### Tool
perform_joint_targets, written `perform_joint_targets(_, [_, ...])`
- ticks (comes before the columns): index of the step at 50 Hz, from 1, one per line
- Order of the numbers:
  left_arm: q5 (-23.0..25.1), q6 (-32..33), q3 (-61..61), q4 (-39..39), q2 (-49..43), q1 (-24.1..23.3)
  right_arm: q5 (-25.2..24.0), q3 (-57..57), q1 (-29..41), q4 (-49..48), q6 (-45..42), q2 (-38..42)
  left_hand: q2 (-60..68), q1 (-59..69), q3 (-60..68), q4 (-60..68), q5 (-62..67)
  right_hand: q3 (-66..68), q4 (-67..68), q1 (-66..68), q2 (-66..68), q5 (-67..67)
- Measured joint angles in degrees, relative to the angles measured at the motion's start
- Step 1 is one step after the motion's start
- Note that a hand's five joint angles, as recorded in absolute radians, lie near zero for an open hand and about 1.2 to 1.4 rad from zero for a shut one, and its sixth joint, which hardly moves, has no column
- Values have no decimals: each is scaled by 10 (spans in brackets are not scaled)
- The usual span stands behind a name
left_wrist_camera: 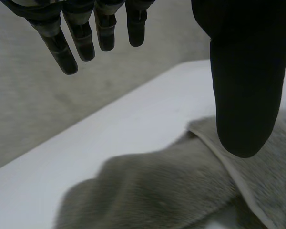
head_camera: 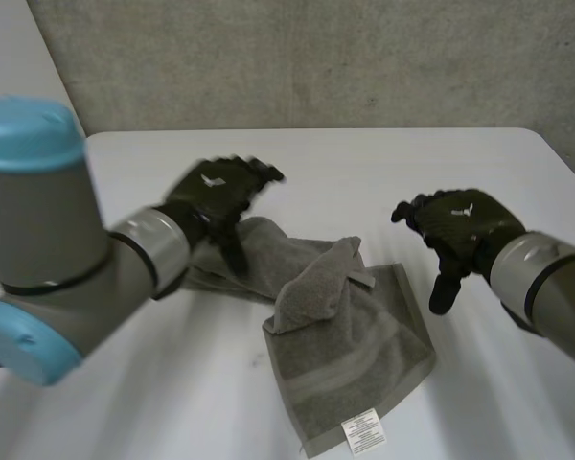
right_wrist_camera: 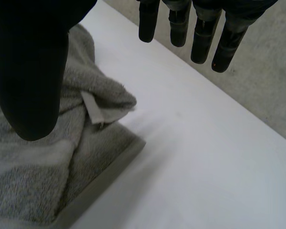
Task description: Fold the towel.
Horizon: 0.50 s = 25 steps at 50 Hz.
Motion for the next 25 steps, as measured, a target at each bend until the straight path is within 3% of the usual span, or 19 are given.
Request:
perform_joint_targets(8, [67,77,-1,58,-91,-30,2,104,-17,-91,-1,-5,13,13,13,13,14,0,0,-1,0,0])
perform_joint_targets(18, [100,159,5,70,-164,-38,-21,188,-72,-114,2,-6,83,84,84,84,85,0,0,0,0,0])
perform_joint_targets(20, [101,166,7,73,-172,-40,-29,200,-77,-118,5,-6,151,151,145,145,146,0,0,0,0,0])
perform_joint_targets(22, [100,176,13,86,-182,-44,-40,220,-82,-130,13,-5,342,334,341,333,332,0,0,0,0,0])
perform_joint_targets(25, [96,178,19,108,-184,-46,-48,236,-81,-148,31,-3,477,470,471,471,470,0,0,0,0,0])
